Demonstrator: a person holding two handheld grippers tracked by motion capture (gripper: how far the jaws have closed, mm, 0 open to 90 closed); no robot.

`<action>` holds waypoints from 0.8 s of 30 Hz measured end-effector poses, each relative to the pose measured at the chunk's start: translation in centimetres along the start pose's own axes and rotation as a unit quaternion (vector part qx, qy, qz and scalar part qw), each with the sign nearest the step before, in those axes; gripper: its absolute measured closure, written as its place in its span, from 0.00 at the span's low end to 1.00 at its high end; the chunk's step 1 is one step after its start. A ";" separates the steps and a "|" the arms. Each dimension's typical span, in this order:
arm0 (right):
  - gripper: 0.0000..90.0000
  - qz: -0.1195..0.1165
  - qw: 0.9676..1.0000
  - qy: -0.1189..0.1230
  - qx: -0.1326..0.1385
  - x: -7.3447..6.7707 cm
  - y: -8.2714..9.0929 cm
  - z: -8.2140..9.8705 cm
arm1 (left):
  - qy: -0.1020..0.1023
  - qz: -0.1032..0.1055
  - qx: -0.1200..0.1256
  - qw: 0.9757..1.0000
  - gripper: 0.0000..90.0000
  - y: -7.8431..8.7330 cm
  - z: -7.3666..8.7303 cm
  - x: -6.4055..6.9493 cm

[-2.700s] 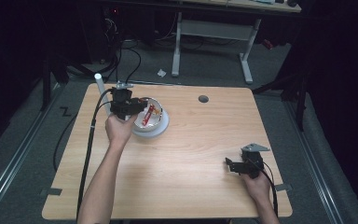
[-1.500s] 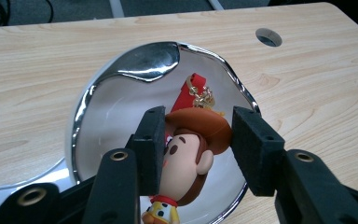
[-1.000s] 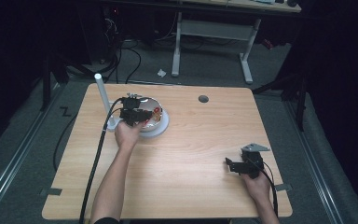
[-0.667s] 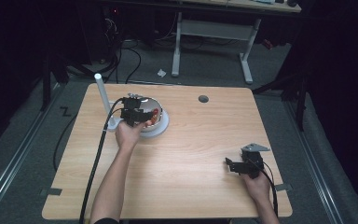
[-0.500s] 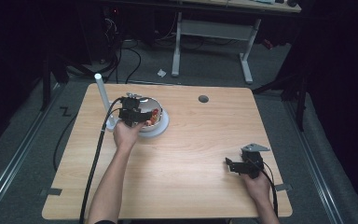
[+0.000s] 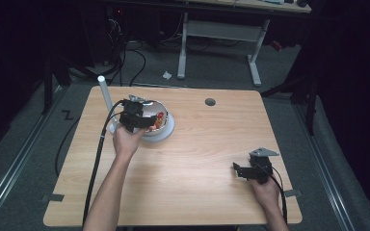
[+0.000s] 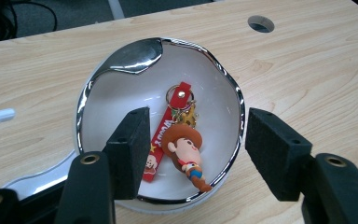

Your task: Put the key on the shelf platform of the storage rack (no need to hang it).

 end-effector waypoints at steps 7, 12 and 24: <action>0.18 0.000 1.000 0.000 0.000 0.0 0.0 0.0 | -0.017 0.009 0.013 1.000 0.46 1.1 -0.4 -0.2; 0.18 0.000 1.000 0.000 0.000 0.0 0.0 0.0 | -0.025 0.010 0.023 0.999 0.45 2.1 -1.0 -0.6; 0.18 0.000 1.000 0.000 0.000 0.0 0.0 0.0 | -0.014 0.022 0.024 0.999 0.44 4.1 -1.9 -1.4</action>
Point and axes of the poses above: each handheld gripper's, and its own axes: y roughly backward along the jaws, z roughly out of its underside, x roughly to its right, the point moved 4 cm from there along -y, roughly forward along the jaws, and after that the axes turned 13 degrees about -z, right-handed, at the moved point
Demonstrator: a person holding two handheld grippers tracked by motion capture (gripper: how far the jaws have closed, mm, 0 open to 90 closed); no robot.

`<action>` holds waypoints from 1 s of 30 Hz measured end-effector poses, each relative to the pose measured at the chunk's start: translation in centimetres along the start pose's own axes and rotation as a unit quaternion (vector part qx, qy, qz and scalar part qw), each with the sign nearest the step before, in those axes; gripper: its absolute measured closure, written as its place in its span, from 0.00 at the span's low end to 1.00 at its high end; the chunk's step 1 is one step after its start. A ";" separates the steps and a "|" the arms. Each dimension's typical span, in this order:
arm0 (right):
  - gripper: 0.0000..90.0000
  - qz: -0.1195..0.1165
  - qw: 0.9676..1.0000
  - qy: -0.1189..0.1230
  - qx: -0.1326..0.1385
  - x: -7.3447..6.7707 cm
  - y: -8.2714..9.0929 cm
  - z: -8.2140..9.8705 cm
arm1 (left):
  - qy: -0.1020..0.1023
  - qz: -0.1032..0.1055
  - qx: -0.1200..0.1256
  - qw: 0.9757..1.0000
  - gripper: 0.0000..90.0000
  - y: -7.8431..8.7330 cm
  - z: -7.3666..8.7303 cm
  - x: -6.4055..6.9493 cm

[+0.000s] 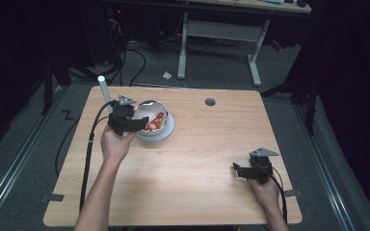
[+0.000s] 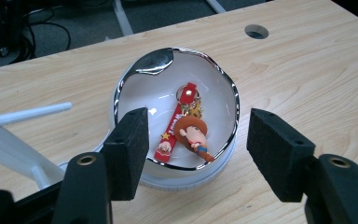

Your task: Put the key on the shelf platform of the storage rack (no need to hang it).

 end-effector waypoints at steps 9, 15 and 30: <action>0.18 0.000 1.000 0.000 0.000 0.0 0.0 0.0 | 0.024 -0.002 -0.011 1.000 0.43 1.2 -0.3 -1.1; 0.18 0.000 1.000 0.000 0.000 0.0 0.0 0.0 | 0.030 0.003 -0.016 0.999 0.43 2.1 -0.5 -1.6; 0.18 0.000 1.000 0.000 0.000 0.0 0.0 0.0 | 0.035 0.003 -0.015 0.999 0.43 3.1 -0.7 -3.7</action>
Point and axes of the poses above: each handheld gripper's, and its own axes: y roughly backward along the jaws, z roughly out of its underside, x roughly to its right, the point moved 4 cm from there along -y, roughly forward along the jaws, and after that the axes turned 13 degrees about -z, right-handed, at the moved point
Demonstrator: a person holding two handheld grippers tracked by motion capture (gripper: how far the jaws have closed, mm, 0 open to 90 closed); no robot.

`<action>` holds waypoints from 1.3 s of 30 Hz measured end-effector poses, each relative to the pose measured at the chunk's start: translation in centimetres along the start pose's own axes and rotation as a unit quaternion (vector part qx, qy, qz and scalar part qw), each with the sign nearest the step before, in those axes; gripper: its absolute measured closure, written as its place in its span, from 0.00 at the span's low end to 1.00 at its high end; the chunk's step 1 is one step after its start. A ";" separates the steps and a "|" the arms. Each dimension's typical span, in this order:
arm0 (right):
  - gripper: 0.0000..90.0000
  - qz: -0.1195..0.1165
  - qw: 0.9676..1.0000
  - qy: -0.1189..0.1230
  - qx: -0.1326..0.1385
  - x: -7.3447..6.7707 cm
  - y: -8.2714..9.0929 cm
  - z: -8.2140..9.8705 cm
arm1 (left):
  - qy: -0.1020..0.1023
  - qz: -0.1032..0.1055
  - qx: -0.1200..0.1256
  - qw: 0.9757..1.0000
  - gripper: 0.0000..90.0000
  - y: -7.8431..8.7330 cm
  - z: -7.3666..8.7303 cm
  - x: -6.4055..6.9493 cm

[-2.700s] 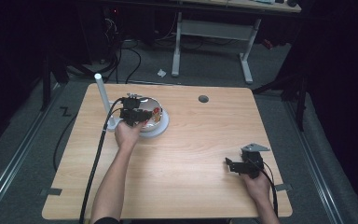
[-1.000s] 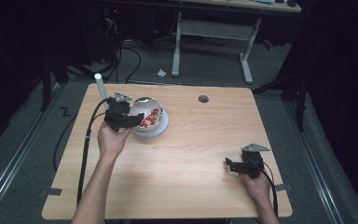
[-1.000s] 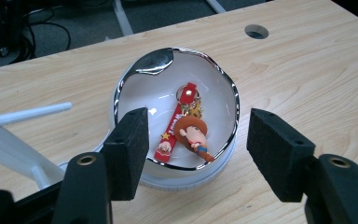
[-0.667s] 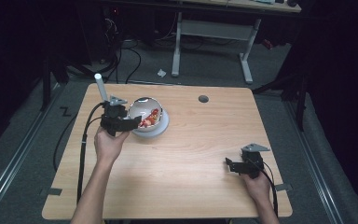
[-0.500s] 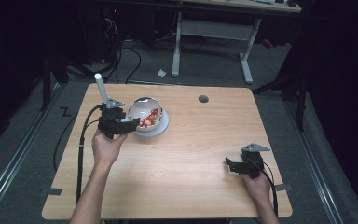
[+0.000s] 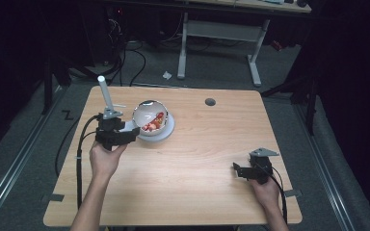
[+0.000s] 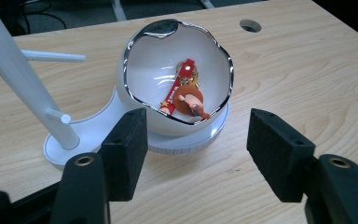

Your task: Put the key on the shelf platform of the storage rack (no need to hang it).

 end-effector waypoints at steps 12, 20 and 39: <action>0.18 0.000 1.000 0.000 0.000 0.0 0.0 0.0 | 0.009 0.003 0.000 1.000 0.43 1.0 -0.1 -1.0; 0.18 0.000 1.000 0.000 0.000 0.0 0.0 0.0 | 0.011 0.008 0.000 1.000 0.43 1.6 0.0 -1.6; 0.18 0.000 1.000 0.000 0.000 0.0 0.0 0.0 | 0.023 0.011 -0.001 1.000 0.43 2.3 0.2 -3.2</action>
Point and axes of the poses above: each handheld gripper's, and its own axes: y roughly backward along the jaws, z roughly out of its underside, x roughly to its right, the point moved 4 cm from there along -y, roughly forward along the jaws, and after that the axes turned 13 degrees about -z, right-handed, at the moved point
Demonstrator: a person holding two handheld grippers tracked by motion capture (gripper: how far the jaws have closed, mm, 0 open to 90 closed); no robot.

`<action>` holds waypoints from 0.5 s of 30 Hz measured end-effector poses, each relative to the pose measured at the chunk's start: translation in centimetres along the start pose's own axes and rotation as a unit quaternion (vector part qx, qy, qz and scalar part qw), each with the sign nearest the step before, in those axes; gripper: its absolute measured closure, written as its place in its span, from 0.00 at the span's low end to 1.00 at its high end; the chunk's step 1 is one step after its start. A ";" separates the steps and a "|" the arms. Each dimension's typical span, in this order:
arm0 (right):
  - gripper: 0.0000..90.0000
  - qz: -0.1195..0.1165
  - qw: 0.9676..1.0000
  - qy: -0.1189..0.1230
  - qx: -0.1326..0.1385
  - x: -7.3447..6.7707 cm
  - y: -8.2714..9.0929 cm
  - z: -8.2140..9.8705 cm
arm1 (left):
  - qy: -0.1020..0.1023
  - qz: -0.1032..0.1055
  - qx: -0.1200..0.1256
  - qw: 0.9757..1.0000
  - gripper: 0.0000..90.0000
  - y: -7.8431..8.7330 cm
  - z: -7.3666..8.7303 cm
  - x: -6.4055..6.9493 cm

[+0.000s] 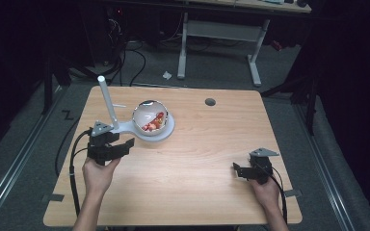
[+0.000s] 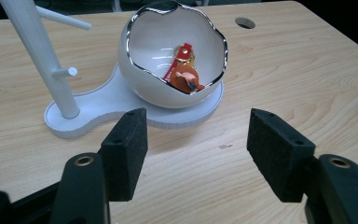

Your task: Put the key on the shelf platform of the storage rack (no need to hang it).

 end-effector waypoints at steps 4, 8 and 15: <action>0.18 0.000 1.000 0.001 0.000 0.0 0.0 0.0 | 0.000 -0.003 -0.005 1.000 0.43 0.0 0.4 -0.5; 0.18 0.000 1.000 0.001 0.000 0.0 0.0 0.0 | 0.002 -0.003 -0.007 1.000 0.43 -0.1 0.5 -1.0; 0.18 0.000 1.000 0.001 0.000 0.0 0.0 0.0 | 0.013 -0.006 -0.010 1.000 0.43 0.1 0.7 -1.4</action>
Point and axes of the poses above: each handheld gripper's, and its own axes: y roughly backward along the jaws, z roughly out of its underside, x roughly to its right, the point moved 4 cm from there along -y, roughly forward along the jaws, and after that the axes turned 13 degrees about -z, right-handed, at the moved point
